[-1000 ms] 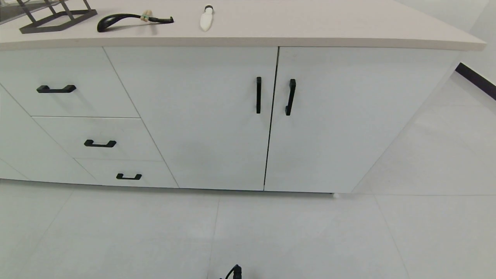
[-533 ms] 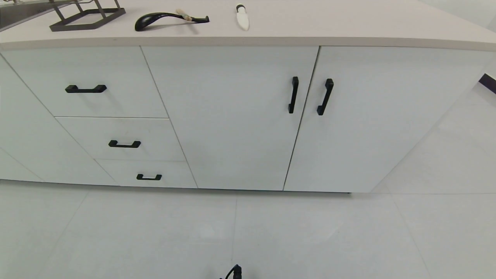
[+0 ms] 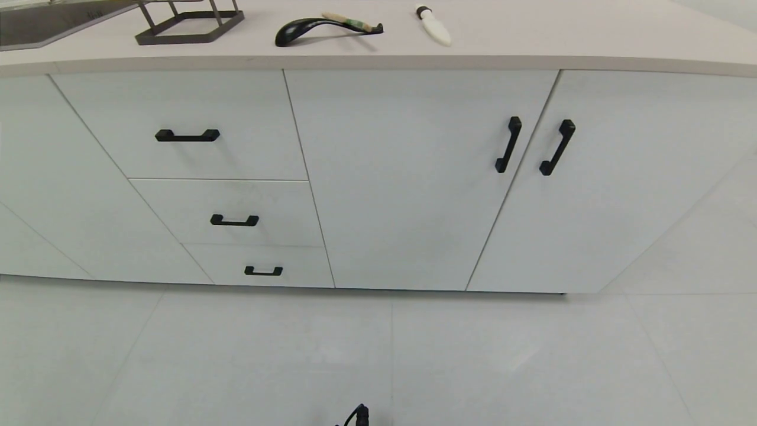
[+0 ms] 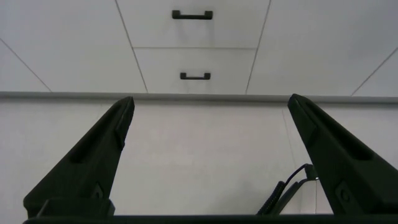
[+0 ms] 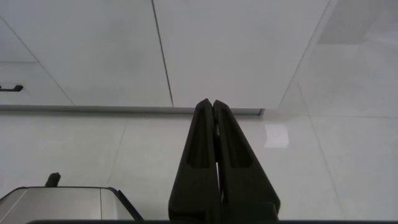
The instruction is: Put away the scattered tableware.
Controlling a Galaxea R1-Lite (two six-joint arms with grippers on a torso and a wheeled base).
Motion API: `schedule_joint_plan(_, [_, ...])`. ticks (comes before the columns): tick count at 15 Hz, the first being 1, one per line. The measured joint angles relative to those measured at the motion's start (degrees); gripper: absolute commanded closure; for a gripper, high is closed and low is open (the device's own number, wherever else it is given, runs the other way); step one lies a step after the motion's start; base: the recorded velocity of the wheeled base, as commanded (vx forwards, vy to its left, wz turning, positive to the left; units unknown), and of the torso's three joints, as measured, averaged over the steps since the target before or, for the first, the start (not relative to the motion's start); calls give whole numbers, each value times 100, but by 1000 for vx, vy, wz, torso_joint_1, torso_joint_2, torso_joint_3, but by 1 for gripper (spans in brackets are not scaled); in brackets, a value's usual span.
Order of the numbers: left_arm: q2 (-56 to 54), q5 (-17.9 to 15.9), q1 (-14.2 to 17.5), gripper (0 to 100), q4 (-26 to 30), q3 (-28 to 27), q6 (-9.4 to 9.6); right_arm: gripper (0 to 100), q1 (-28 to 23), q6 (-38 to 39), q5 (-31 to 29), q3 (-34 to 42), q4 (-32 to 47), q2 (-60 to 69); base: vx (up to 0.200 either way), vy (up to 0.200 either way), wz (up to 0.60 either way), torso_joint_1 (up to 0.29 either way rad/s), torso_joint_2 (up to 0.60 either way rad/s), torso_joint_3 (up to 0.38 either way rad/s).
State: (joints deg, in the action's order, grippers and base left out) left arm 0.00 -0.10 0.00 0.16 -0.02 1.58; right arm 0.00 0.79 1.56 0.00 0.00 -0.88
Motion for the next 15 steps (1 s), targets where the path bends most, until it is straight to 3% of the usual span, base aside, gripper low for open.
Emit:
schedule_joint_plan(9, [0, 0, 0, 0, -6, 2, -50, 100, 0, -6, -1, 0, 0, -2, 200, 0, 0, 4, 2, 4])
schedule_joint_plan(12, [0, -34, 0, 0, -6, 2, -55, 100, 2, -17, 0, 0, 0, -6, 0, 0, 0, 0, 0, 0])
schedule_joint_plan(15, [0, -37, 0, 0, 0, 2, -55, 100, 0, -20, -1, 0, 0, -5, 0, 0, 600, -1, -1, 1])
